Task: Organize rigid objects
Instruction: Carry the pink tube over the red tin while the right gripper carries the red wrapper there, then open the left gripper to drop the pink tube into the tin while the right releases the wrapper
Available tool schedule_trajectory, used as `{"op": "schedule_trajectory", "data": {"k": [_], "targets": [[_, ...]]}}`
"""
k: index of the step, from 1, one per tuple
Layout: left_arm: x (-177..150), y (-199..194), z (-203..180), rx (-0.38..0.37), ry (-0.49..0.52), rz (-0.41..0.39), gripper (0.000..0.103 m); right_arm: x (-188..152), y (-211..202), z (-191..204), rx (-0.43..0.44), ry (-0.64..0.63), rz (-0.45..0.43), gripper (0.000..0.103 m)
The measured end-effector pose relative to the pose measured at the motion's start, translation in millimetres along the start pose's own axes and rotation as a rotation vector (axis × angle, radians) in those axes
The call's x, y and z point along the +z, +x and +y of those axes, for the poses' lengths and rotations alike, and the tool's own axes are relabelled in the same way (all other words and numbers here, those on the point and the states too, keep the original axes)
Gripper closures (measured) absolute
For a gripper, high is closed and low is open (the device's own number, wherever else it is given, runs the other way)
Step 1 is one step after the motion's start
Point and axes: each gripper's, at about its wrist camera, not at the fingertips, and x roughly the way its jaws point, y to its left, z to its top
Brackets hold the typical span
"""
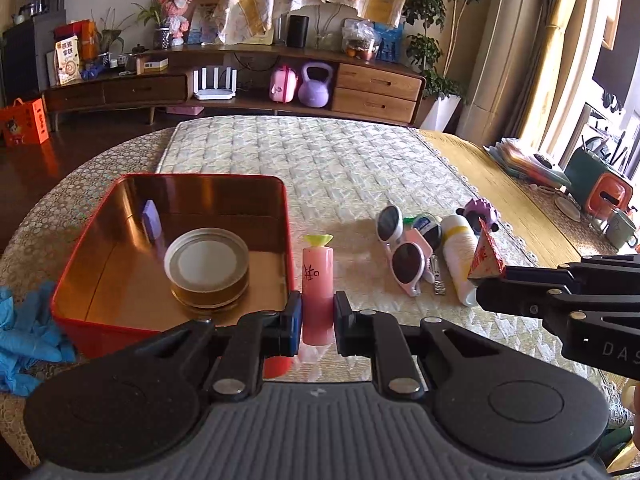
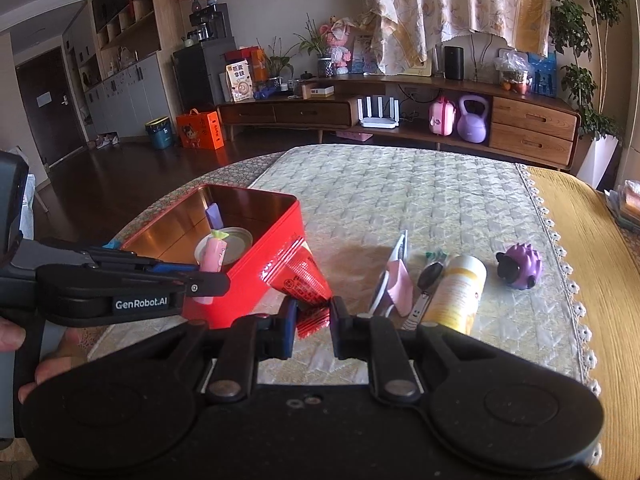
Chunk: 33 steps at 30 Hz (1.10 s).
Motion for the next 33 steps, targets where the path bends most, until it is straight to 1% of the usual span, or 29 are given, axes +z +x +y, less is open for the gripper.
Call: {"op": "schedule_trajectory", "data": {"k": [5, 14, 21, 28, 33], "targets": [[2, -2, 28, 0.039, -0.022, -0.005, 0.087, 12, 15, 15, 0.018, -0.013, 0.007, 0.086], [18, 7, 77, 0.12, -0.043, -0.005, 0.087, 40, 52, 37, 0.039, -0.037, 0.025, 0.086], [29, 25, 101, 0.169, -0.036, 0.04, 0.087, 61, 96, 53, 0.035, -0.072, 0.063, 0.086], [35, 46, 116, 0.211, -0.024, 0.081, 0.087, 74, 148, 66, -0.008, -0.138, 0.11, 0.086], [38, 61, 120, 0.218, -0.011, 0.105, 0.087, 75, 176, 74, -0.045, -0.195, 0.144, 0.086]]}}
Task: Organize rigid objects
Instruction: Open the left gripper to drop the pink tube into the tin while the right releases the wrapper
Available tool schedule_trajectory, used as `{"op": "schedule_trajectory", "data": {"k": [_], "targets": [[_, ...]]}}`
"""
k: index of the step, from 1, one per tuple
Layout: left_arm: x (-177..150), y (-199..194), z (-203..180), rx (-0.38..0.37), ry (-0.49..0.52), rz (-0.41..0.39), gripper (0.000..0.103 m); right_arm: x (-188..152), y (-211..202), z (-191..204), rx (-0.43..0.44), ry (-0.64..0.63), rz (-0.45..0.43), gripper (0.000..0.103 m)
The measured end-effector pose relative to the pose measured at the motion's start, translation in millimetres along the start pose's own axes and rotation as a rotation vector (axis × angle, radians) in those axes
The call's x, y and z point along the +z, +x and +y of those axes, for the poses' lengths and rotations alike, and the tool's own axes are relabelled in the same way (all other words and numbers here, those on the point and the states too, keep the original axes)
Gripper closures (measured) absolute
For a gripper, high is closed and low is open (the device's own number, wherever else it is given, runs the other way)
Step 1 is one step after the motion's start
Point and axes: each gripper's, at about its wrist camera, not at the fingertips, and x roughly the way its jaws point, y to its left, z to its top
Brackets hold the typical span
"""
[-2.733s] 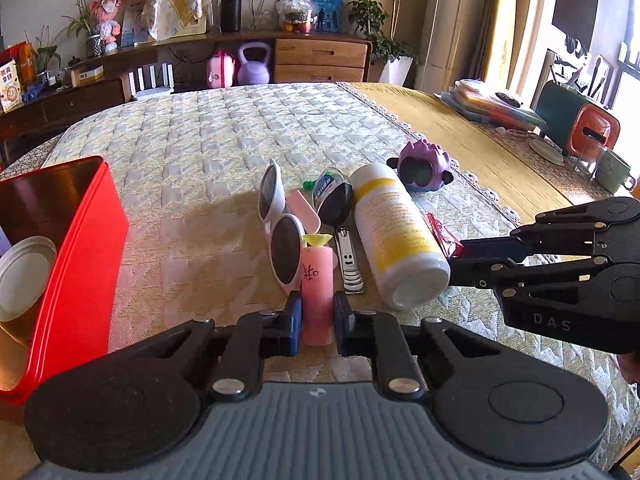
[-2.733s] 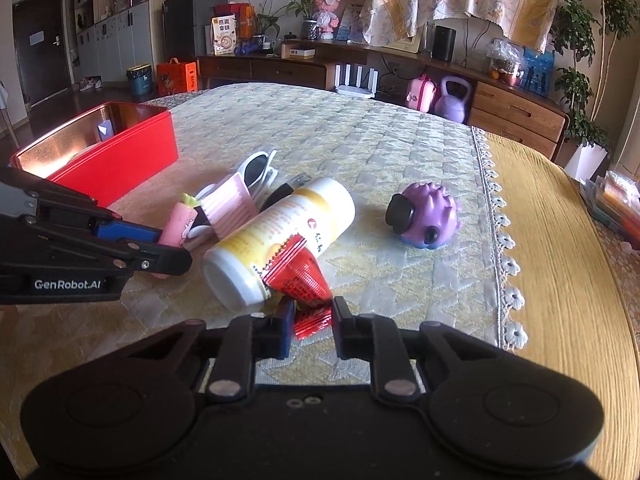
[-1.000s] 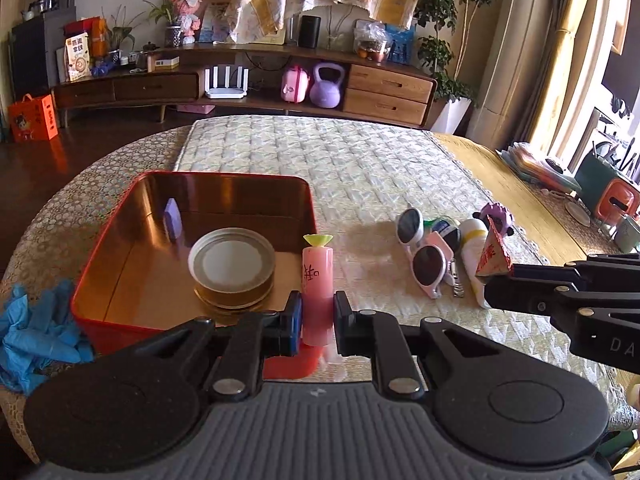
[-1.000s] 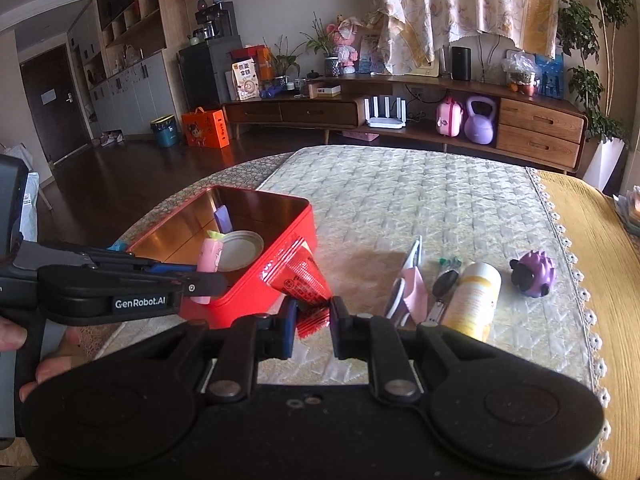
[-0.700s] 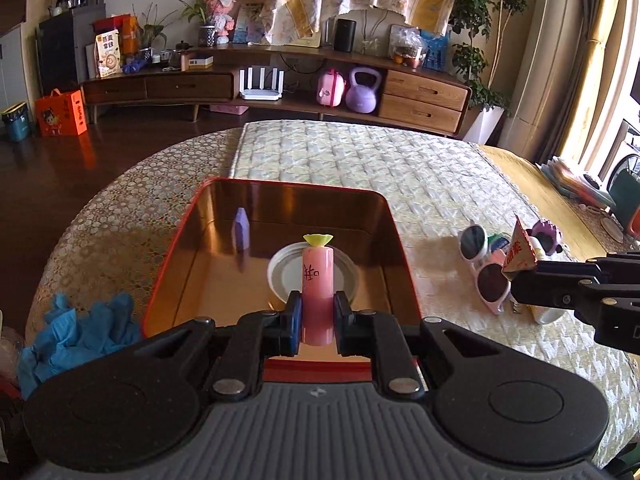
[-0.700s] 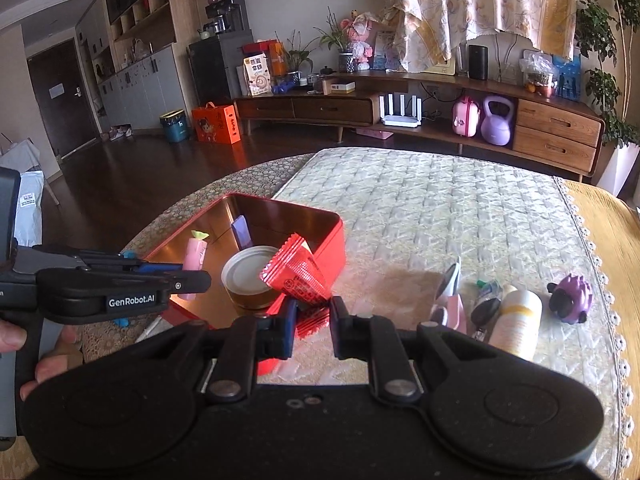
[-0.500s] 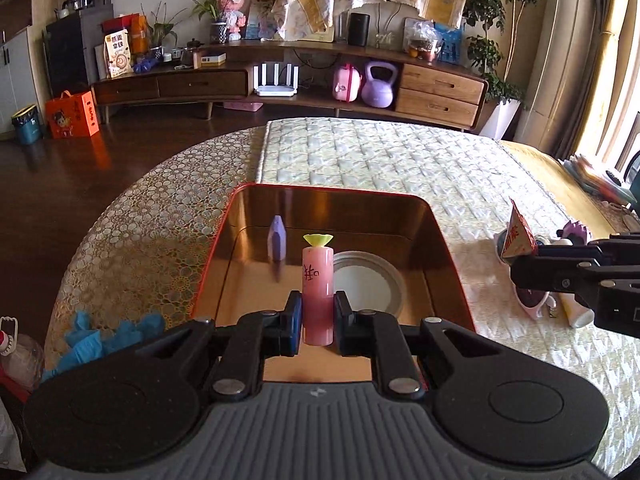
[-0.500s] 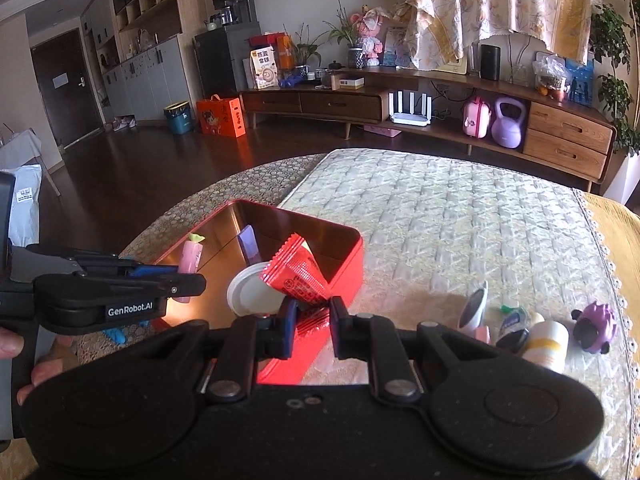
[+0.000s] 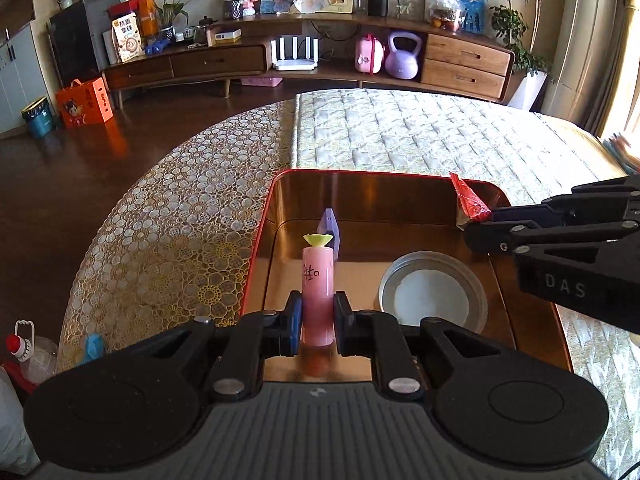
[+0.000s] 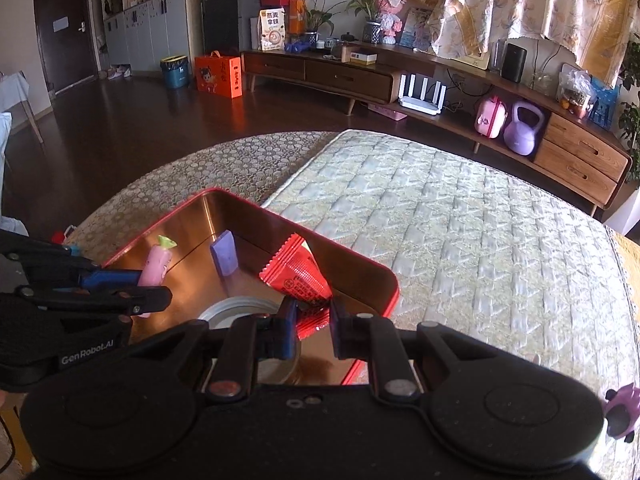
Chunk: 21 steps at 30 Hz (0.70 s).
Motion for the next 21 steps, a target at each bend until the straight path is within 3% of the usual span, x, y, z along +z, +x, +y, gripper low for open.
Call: {"op": "schedule_trajectory", "data": {"k": [10, 21], "targets": [[8, 19, -3, 0.01, 0.021, 0.026, 0.087, 4, 24, 10, -0.008, -0.036, 0.029, 0.086], [7, 23, -10, 0.029, 0.047, 0.026, 0.087, 3, 15, 5, 0.004, 0.008, 0.004, 0.08]]}}
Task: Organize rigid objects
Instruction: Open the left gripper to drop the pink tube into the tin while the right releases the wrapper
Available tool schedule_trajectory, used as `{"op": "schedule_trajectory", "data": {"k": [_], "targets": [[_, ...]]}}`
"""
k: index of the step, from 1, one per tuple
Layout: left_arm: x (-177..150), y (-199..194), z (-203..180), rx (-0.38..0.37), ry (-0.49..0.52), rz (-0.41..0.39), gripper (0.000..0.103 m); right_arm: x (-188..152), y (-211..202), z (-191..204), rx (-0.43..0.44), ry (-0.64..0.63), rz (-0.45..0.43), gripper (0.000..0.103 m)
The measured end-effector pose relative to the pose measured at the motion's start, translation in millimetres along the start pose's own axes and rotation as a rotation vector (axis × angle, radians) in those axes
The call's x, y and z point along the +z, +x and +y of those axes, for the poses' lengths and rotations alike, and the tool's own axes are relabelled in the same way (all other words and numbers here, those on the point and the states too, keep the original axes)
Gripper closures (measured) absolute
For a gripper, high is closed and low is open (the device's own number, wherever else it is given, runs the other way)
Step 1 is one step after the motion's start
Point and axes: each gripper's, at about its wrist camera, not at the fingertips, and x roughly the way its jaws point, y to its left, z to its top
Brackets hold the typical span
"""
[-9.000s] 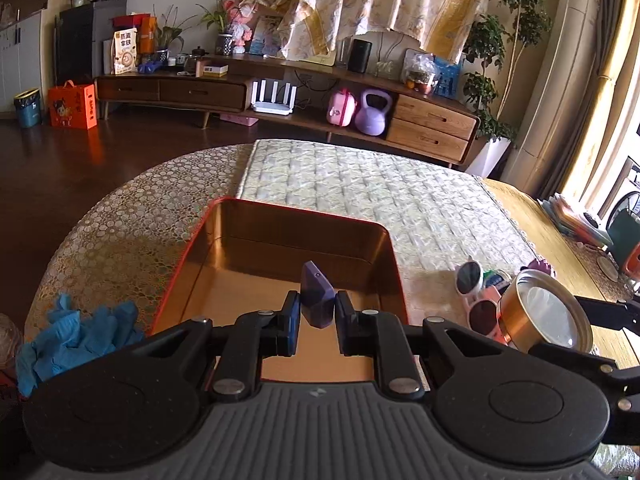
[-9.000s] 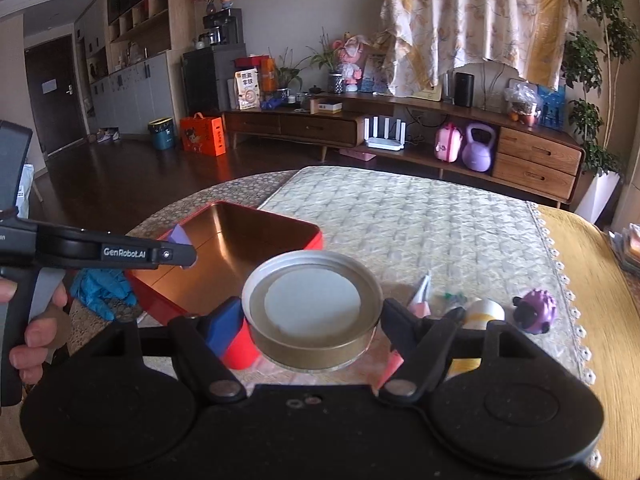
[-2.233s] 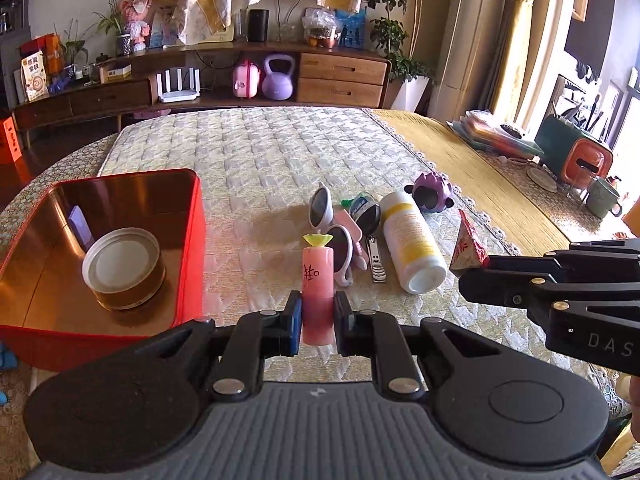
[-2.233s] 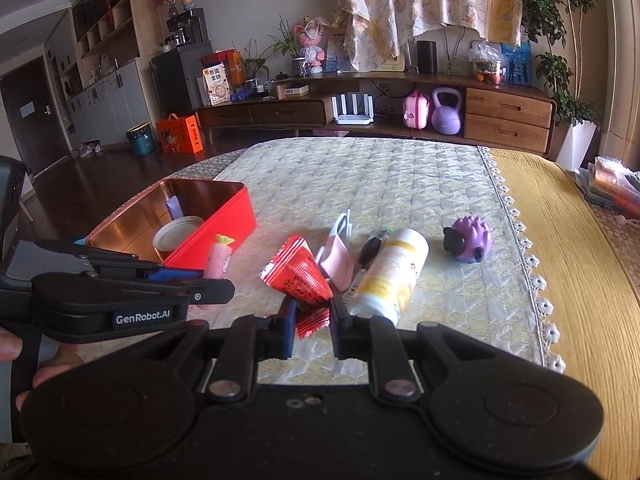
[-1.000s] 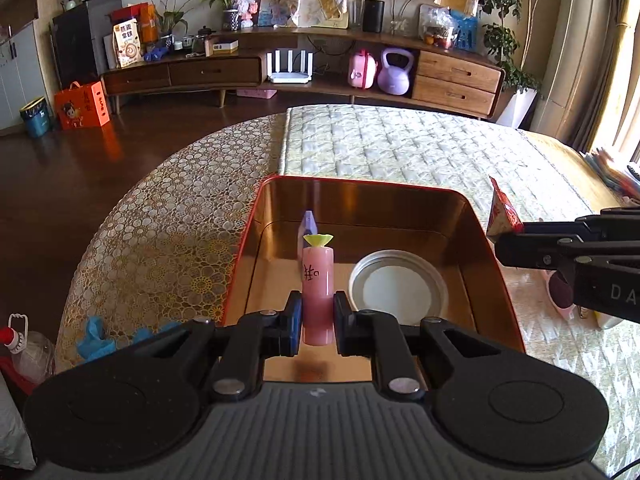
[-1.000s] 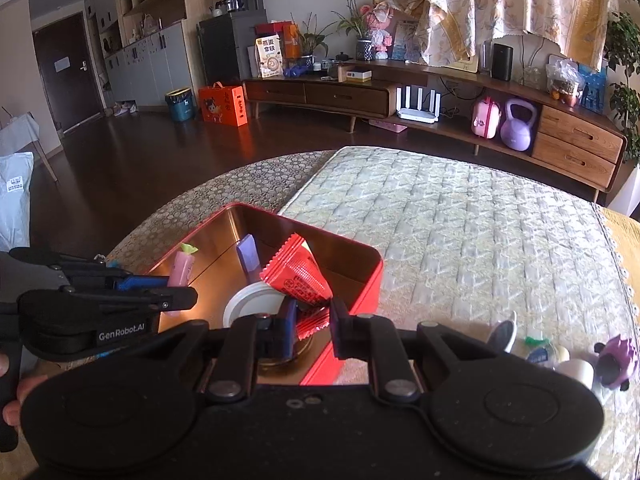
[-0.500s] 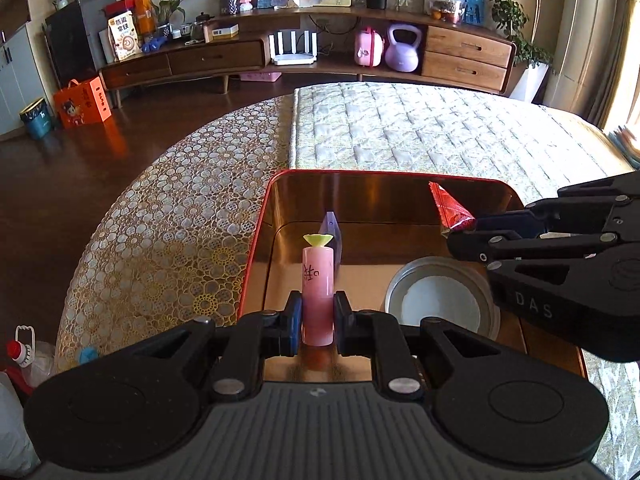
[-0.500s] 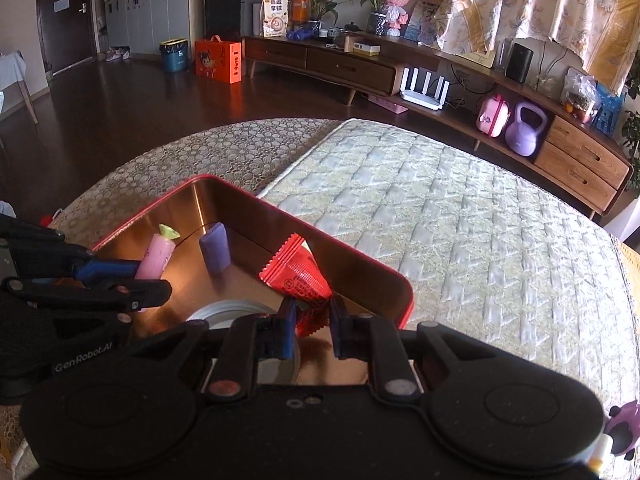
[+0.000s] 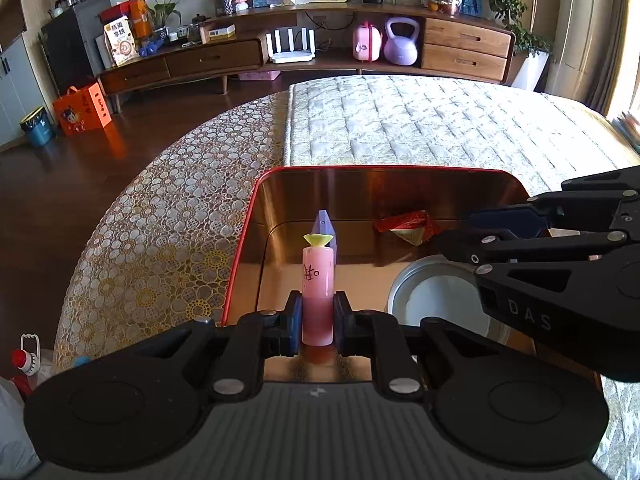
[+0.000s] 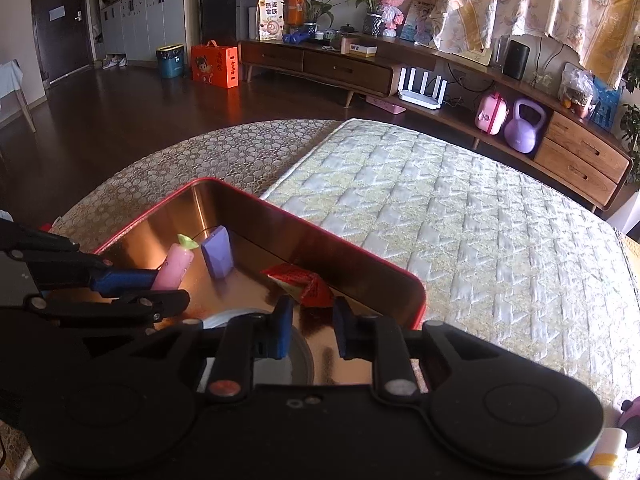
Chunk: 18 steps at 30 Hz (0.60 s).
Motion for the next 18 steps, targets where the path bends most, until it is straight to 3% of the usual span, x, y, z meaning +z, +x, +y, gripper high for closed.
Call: {"op": "schedule_trajectory", "data": {"k": [8, 18], "targets": [[-2, -1, -4, 0.028, 0.01, 0.007, 0.087, -8, -23, -9, 0.041, 0.047, -0.033, 0.073], [-11, -19, -8, 0.008, -0.006, 0.001, 0.087, -20, -56, -13, 0.07, 0.076, -0.066, 0.061]]}}
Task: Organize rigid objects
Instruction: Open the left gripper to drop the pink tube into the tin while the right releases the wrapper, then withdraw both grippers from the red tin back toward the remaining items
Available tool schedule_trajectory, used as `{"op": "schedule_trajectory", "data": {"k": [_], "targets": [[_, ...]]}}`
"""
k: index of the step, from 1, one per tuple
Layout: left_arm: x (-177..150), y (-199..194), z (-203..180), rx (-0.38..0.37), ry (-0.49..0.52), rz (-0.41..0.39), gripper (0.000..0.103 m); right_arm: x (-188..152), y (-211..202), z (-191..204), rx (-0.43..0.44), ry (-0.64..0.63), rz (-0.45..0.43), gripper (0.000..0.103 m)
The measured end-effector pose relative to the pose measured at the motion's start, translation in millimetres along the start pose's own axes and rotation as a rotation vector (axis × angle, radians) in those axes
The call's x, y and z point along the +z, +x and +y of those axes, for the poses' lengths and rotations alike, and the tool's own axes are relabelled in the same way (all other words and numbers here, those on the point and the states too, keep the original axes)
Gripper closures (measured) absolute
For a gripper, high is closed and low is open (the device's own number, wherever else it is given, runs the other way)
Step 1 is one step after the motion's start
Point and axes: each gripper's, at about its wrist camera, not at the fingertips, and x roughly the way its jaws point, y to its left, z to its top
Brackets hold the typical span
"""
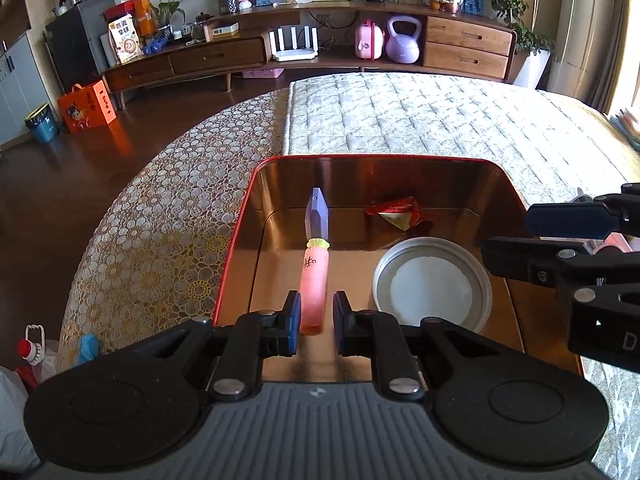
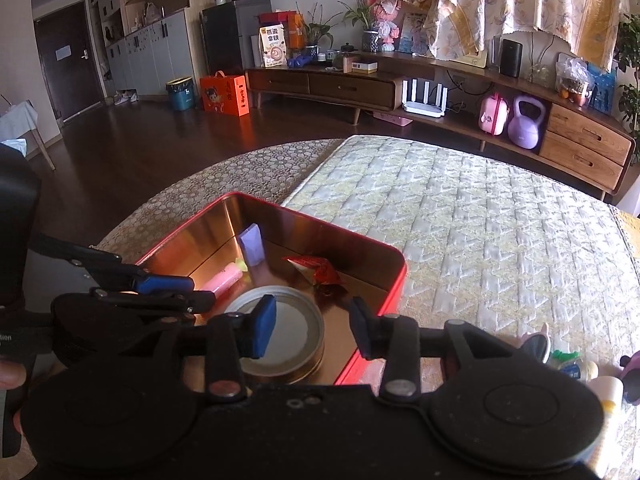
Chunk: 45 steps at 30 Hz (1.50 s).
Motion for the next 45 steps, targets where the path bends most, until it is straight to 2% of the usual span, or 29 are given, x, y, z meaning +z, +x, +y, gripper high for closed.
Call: {"op": "schedule_trajectory", "data": {"k": [12, 17, 25, 27, 28, 29, 31, 34, 36, 40, 45], "targets": [[-8, -36, -12, -0.036, -0.015, -0.048, 0.086, -16, -43, 0, 0.01, 0.025, -0.052, 0.044], [-13, -54, -20, -0.063, -0.014, -0.082, 0.075, -23, -65, 0, 0.009, 0.018, -0.085, 0.04], [-24, -78, -35, -0.12, -0.027, -0.106, 0.074, -38, -99, -7, 0.01, 0.068, -0.13, 0.036], [-27, -83, -38, -0.132, -0.027, -0.111, 0.071, -42, -107, -9, 0.003, 0.073, -0.14, 0.032], [-28, -85, -40, -0.136, -0.027, -0.114, 0.063, -44, -110, -11, 0.001, 0.076, -0.142, 0.032], [-30, -88, -42, -0.14, -0.028, -0.121, 0.049, -47, -113, -13, -0.002, 0.082, -0.145, 0.031], [-33, -94, -45, -0.142, -0.03, -0.138, 0.039, -52, -119, -17, -0.006, 0.094, -0.149, 0.029], [-36, -100, -53, -0.153, -0.025, -0.144, 0.039, -61, -126, -23, -0.018, 0.114, -0.156, 0.026], [-38, -103, -57, -0.168, -0.027, -0.145, 0.039, -68, -132, -27, -0.028, 0.13, -0.16, 0.021], [-43, -106, -69, -0.191, -0.024, -0.148, 0.032, -84, -143, -40, -0.049, 0.168, -0.167, 0.013], [-46, -108, -88, -0.22, -0.008, -0.141, 0.032, -98, -158, -55, -0.079, 0.204, -0.185, 0.001]]}}
